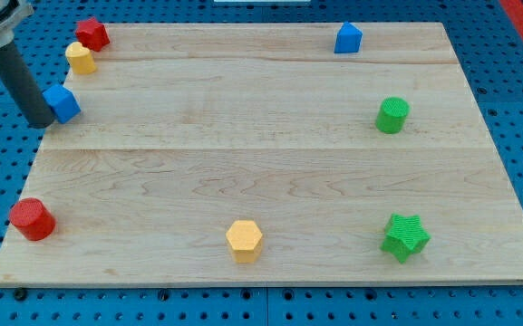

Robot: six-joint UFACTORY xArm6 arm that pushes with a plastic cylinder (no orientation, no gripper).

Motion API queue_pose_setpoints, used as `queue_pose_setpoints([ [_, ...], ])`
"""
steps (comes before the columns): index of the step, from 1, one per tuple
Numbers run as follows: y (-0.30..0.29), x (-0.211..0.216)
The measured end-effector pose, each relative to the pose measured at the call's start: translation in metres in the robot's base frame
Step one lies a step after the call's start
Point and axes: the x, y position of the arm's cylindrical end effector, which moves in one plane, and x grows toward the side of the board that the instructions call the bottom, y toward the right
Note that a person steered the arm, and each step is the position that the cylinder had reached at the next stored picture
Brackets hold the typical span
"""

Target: Slide the triangle to the top center

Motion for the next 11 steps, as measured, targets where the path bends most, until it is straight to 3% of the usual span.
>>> queue_pose_setpoints([
  [3, 0.024, -0.026],
  [4, 0.114, -0.021],
  [8, 0.358, -0.047],
  [9, 0.449, -0.094],
  [10, 0.521, -0.175],
  [11, 0.522, -0.21],
])
